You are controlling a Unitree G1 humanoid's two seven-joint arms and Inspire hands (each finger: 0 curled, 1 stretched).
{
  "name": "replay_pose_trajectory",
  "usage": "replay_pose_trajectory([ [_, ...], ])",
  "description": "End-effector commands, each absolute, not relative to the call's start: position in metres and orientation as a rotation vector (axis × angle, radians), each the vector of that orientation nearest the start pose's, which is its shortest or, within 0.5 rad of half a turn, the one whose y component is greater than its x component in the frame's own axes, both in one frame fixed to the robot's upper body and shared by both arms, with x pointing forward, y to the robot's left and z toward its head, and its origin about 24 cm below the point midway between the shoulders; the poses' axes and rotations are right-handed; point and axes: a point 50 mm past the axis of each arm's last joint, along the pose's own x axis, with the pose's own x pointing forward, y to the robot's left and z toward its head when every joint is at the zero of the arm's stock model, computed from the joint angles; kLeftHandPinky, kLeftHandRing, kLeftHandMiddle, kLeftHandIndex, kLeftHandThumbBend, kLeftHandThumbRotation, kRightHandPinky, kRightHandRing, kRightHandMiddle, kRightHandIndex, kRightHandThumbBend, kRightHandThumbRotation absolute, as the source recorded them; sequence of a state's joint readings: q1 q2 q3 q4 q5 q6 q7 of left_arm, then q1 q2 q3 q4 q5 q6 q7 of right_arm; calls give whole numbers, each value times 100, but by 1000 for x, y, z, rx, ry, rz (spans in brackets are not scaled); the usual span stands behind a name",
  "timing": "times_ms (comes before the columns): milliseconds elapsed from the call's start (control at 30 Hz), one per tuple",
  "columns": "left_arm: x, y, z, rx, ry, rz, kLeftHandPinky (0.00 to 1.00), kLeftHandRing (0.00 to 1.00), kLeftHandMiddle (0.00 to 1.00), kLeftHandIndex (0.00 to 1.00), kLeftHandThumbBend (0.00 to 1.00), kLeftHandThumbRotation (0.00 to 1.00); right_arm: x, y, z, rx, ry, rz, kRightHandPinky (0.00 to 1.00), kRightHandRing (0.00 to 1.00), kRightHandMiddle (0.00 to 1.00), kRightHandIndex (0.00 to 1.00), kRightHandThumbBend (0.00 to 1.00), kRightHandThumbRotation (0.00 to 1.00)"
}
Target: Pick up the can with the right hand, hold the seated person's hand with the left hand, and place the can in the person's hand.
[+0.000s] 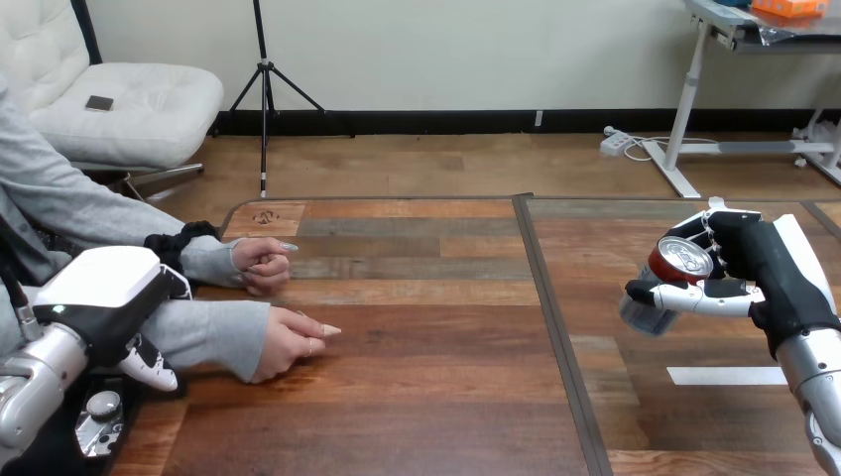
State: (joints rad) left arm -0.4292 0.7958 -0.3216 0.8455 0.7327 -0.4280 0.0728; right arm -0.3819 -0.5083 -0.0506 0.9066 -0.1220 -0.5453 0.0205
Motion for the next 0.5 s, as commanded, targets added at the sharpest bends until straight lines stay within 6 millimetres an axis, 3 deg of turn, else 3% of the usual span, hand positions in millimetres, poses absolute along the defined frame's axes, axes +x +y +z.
replay_pose_trajectory([
  [0,310,302,66,1506,64,-283,35,42,49,52,78,0,315,-282,70,-574,-155,-79,34,36,41,44,78,0],
  [467,310,299,68,1481,41,-296,34,41,48,51,77,0,316,-281,68,-568,-136,-87,35,37,42,44,78,0],
])
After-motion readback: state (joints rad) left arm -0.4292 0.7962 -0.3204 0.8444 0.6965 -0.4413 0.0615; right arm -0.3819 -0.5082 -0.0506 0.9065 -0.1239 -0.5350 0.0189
